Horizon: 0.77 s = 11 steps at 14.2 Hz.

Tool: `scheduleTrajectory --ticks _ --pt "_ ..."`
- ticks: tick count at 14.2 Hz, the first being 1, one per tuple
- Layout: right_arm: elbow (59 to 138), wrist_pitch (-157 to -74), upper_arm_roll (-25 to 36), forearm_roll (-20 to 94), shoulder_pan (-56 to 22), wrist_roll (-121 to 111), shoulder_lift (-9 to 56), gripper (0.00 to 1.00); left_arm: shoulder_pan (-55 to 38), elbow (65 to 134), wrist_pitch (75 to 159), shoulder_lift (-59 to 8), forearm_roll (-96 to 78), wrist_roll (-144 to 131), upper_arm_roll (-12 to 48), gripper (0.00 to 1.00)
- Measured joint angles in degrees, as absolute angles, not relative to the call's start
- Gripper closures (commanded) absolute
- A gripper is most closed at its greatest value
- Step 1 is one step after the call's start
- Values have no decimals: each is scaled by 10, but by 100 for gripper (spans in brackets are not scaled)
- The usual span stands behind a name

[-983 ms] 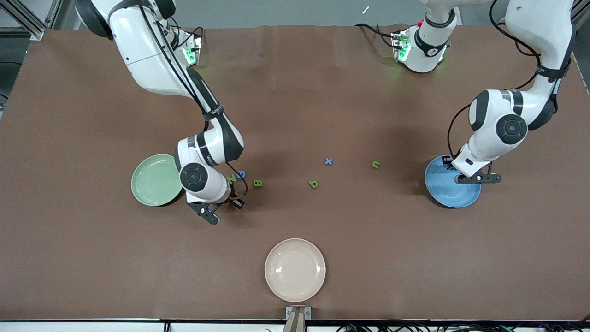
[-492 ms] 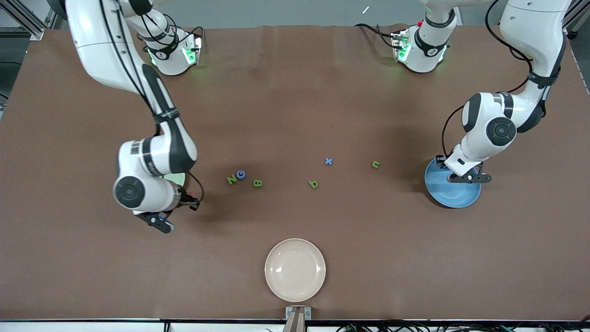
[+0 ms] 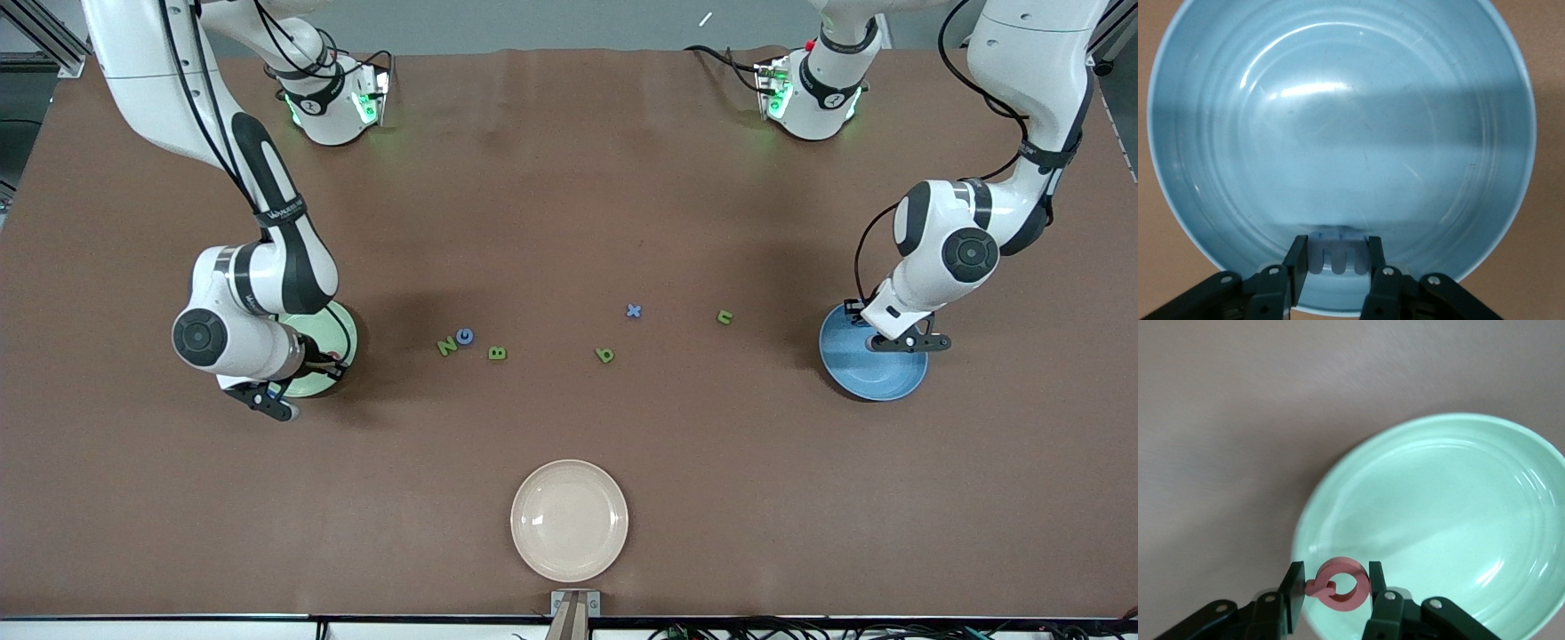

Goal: Sort upper and lower case letters into plates
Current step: 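Place m in blue plate with the left gripper while the right gripper places Q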

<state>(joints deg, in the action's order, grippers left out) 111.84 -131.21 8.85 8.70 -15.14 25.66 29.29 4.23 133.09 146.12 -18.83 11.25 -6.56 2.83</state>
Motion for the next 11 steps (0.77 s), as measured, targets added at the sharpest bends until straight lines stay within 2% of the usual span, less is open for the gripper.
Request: scheduleTrajectory --ticks 2,3,4,5,6,9,11 --pt "1164 -1351 88 87 -143 238 284 100 42 1331 1461 -189 112 -66 28 29" --pt "1176 -1359 88 87 -139 231 281 99 42 1331 1462 -189 112 -65 28 13" --pt "1183 -1363 88 87 -136 229 278 99 42 1331 1463 -189 112 -65 28 6" --pt "1186 -1363 88 87 -135 228 276 98 42 1331 1464 -189 112 -65 29 1" --pt "1188 -1363 88 87 -135 227 273 96 42 1331 1465 -189 112 -65 29 1" --pt "1191 -1364 88 87 -133 227 271 63 42 1324 1460 -178 112 -69 50 1" --pt "1192 -1364 88 87 -131 227 271 52 42 1313 1434 -165 112 -106 77 1"
